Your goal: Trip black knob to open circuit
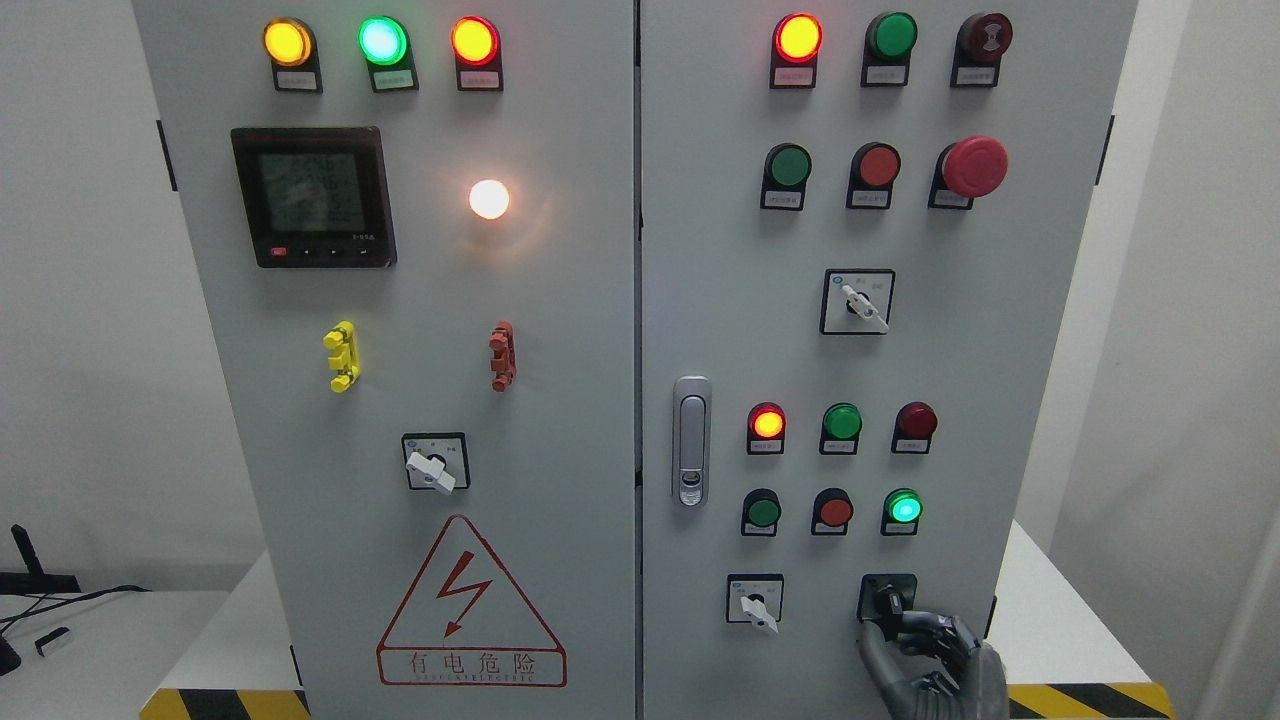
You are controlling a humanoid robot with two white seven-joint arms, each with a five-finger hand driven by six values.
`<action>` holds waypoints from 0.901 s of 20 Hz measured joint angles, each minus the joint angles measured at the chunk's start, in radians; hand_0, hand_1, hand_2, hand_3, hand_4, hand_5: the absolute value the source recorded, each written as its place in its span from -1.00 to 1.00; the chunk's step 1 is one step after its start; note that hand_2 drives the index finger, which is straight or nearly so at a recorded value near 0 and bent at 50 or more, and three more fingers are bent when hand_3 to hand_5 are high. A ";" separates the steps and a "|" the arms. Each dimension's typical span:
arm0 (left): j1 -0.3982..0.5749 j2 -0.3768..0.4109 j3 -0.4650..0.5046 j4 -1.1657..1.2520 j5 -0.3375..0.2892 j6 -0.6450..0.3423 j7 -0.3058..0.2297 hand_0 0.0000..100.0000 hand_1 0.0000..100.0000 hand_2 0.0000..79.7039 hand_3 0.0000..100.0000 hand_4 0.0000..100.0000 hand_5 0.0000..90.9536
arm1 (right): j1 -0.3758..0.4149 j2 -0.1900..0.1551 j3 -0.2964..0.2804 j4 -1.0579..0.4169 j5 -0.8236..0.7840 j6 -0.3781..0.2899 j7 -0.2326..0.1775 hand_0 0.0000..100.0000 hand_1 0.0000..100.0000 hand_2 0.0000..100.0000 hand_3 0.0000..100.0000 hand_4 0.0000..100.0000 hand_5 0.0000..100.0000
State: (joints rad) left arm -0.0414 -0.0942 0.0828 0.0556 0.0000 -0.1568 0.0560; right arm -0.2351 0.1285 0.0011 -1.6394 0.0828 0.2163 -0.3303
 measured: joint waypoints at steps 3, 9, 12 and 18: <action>0.000 0.000 0.000 0.000 0.000 0.000 0.000 -0.76 -0.22 -1.00 -1.00 -1.00 -1.00 | 0.001 -0.001 0.000 -0.001 0.000 0.000 0.000 -0.62 0.68 -0.57 0.18 0.19 0.43; 0.000 0.000 0.000 0.000 0.000 0.000 0.000 -0.76 -0.22 -1.00 -1.00 -1.00 -1.00 | 0.006 -0.004 -0.001 -0.003 0.001 -0.016 0.000 -0.62 0.68 -0.68 0.17 0.18 0.43; 0.000 0.000 0.000 0.000 0.000 0.000 0.000 -0.76 -0.22 -1.00 -1.00 -1.00 -1.00 | 0.011 -0.006 -0.001 -0.003 0.001 -0.020 0.000 -0.62 0.68 -0.69 0.16 0.18 0.43; 0.000 0.000 0.000 0.000 0.000 0.000 0.000 -0.76 -0.22 -1.00 -1.00 -1.00 -1.00 | 0.024 -0.013 -0.001 -0.004 0.001 -0.033 0.001 -0.62 0.68 -0.79 0.10 0.10 0.37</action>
State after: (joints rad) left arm -0.0414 -0.0942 0.0828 0.0554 0.0000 -0.1568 0.0560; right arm -0.2109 0.1157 0.0001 -1.6433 0.0839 0.1831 -0.3295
